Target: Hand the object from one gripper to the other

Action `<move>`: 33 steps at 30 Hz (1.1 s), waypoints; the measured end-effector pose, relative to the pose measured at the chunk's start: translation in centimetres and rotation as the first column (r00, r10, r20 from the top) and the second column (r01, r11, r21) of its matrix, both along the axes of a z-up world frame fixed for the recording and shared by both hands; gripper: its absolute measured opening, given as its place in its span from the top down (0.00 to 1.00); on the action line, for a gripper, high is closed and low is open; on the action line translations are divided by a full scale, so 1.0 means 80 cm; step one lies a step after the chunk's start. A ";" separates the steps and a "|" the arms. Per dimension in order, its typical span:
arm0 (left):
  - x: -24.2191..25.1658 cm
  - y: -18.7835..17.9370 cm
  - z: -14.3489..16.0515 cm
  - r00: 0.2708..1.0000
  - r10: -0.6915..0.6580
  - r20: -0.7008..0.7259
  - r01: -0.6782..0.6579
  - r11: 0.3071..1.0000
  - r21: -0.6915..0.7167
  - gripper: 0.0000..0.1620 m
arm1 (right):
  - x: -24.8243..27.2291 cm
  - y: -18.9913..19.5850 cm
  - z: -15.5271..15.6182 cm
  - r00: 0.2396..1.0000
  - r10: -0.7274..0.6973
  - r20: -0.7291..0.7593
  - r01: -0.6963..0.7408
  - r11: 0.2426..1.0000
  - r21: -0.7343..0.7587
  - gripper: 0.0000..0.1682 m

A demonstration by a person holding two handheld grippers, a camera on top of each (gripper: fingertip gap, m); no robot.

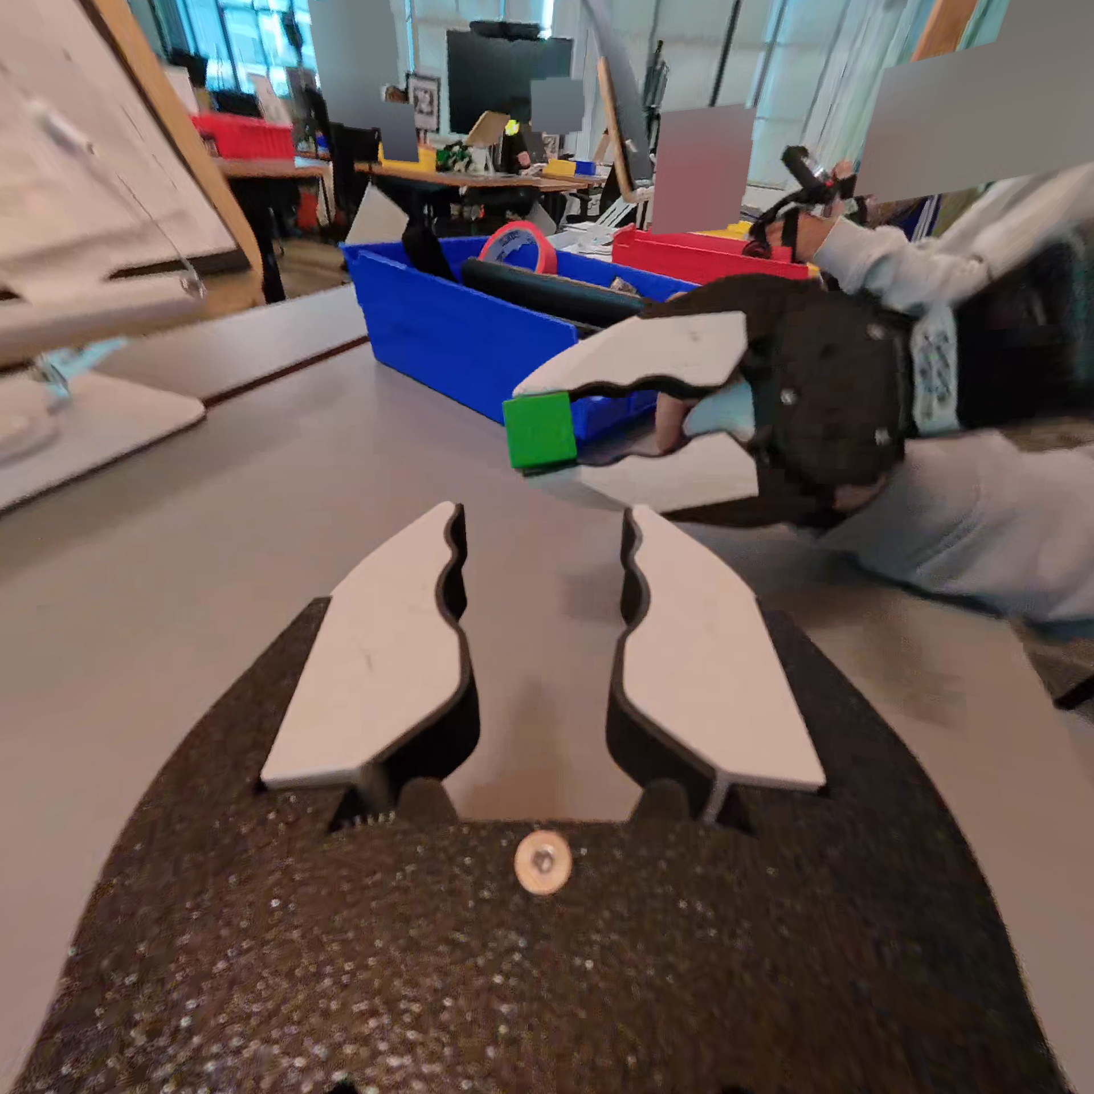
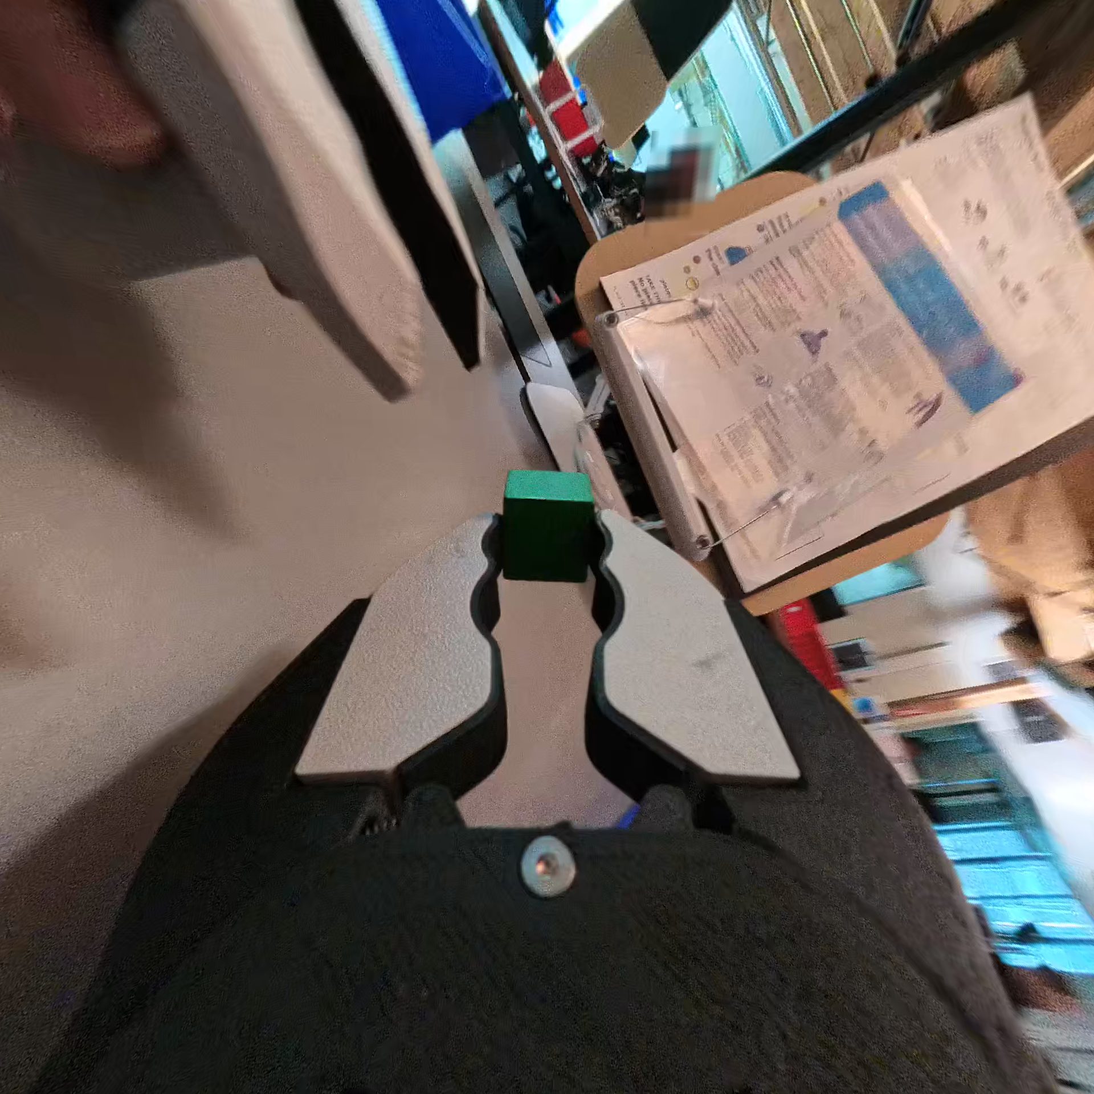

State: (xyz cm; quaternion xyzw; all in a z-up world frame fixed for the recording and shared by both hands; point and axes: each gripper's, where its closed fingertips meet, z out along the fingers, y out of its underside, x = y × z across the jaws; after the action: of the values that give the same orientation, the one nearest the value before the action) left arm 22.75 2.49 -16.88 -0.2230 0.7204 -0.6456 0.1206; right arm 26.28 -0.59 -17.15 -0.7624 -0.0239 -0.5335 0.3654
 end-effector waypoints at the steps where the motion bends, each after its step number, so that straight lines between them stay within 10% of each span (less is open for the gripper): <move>1: 0.001 -0.003 -0.003 0.999 0.014 -0.041 -0.015 1.000 -0.010 0.69 | -0.002 0.004 -0.003 0.999 -0.005 0.044 0.007 0.999 -0.054 0.84; 14: 0.001 -0.011 -0.018 0.998 0.051 -0.039 -0.049 0.997 0.062 0.84 | -0.029 0.038 -0.014 0.970 0.064 0.236 0.008 0.956 -0.293 0.83; 18: -0.002 -0.006 -0.015 0.998 -0.013 -0.062 0.016 0.999 0.039 0.84 | -0.043 0.048 -0.008 0.974 0.202 0.106 -0.192 0.977 -0.092 0.83; 21: 0.000 0.008 0.001 0.999 -0.045 0.002 0.045 0.998 -0.047 0.84 | -0.056 0.052 0.004 0.905 0.384 -0.184 -0.319 0.898 0.302 0.49; 28: -0.030 0.017 0.037 0.899 -0.169 0.403 0.202 0.979 -0.041 0.84 | -0.067 0.038 0.042 0.275 0.827 -0.490 0.051 0.497 0.866 0.53; 33: -0.052 -0.003 0.034 0.780 -0.232 0.581 0.203 0.972 0.116 0.84 | -0.094 0.046 0.039 -0.094 0.897 -0.431 0.214 0.441 0.872 0.62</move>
State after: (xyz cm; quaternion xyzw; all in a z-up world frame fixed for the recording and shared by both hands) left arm 18.57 2.25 -14.15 0.0762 0.6829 -0.6751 0.2684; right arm 18.73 3.10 -14.02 -0.5966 0.2064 0.3338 0.7001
